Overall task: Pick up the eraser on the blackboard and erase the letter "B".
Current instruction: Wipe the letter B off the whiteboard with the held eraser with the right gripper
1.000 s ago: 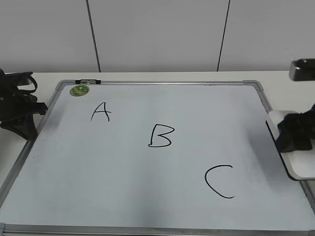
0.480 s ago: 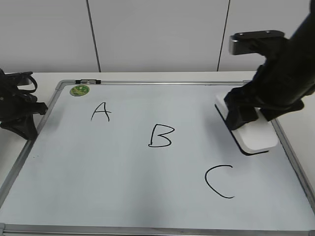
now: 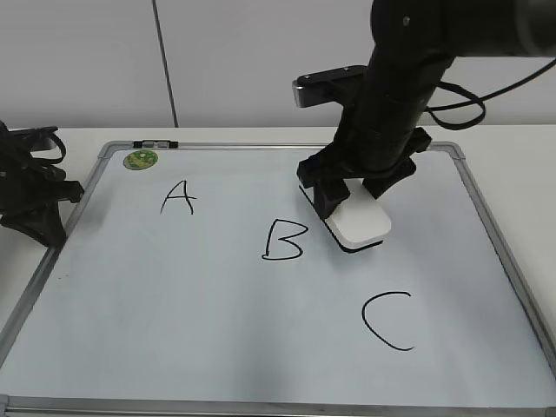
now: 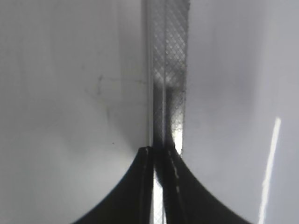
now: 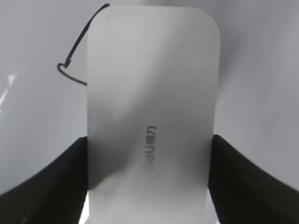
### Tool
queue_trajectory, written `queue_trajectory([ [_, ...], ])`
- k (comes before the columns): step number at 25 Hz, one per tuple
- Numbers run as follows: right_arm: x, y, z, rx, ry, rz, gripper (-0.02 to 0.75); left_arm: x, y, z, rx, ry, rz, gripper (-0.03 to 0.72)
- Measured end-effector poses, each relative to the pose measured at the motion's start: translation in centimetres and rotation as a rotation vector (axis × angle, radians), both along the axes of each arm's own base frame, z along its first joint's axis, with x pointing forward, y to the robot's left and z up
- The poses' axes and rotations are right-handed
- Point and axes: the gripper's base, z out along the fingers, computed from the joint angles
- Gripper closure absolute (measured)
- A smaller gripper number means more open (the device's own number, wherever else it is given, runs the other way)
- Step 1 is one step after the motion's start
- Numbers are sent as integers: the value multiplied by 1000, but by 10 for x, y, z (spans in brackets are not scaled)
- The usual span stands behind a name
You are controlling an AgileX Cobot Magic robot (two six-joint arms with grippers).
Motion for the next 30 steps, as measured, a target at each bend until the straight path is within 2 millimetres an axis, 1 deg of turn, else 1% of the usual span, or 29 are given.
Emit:
queue_trajectory([
  [2,11,4,-8,-16,-1,10,191,0,0,0,-1,0,0,678],
  [3,15,6,-9,-22,-10,20,191,0,0,0,-1,0,0,678],
  [8,35,15,-34,-51,5,55,191,0,0,0,-2,0,1,678],
  [11,40,18,-52,-66,21,61,191,0,1,0,-2,0,3,678],
  [18,48,20,-73,-76,10,67,191,0,1,0,-4,0,4,678],
  [27,49,21,-73,-77,0,71,191,0,0,0,-5,0,5,678],
  [30,48,24,-73,-81,-7,84,191,0,0,0,-5,0,5,678],
])
